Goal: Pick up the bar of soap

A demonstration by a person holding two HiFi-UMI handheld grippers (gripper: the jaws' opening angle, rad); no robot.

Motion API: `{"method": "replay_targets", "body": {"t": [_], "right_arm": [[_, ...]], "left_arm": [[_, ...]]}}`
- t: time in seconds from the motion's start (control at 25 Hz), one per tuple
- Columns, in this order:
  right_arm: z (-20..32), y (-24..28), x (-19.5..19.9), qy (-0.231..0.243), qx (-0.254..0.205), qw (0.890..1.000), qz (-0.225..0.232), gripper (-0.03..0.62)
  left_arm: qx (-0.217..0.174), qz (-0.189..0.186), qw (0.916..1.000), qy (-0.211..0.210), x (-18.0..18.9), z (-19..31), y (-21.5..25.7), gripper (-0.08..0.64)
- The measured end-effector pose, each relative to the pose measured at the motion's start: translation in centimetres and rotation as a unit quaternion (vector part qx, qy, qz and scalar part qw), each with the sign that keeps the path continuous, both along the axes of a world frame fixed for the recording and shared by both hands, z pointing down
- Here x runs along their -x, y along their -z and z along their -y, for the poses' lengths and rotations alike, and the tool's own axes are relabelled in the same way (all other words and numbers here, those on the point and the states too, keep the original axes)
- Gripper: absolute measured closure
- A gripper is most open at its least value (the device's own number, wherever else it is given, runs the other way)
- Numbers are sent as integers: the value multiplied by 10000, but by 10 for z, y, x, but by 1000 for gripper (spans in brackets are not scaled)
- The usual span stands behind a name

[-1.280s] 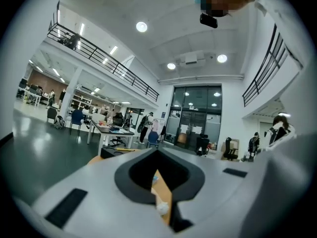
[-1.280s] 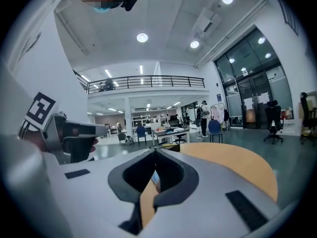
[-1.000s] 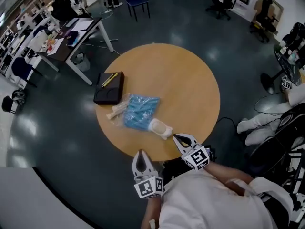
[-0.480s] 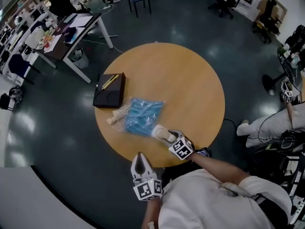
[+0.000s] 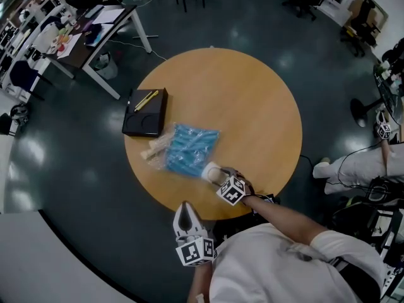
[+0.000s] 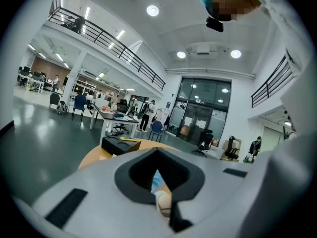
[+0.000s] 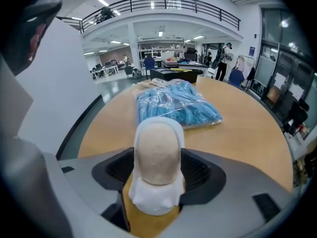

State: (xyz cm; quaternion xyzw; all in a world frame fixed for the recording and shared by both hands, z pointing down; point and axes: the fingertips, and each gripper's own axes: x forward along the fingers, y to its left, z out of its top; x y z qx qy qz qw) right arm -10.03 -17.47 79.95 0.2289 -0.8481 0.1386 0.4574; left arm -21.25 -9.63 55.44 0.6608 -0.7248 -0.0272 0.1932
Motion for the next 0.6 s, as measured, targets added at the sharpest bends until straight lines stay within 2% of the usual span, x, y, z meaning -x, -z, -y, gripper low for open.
{"method": "replay_targets", "body": {"t": [0.24,0.36,0.6], "right_arm": [[3,-8,4,191,52,9998,-53,308],[4,-8,5,185,172,9997,-32,322],[7,1,-2,85,-100,9999,75,327]], "left_arm": [[14,164,9999,21,0,-1,-2,554],[37,98,9999,37,1,-1,-5,554],[46,99,9999,42,-3,-5,-7,554]]}}
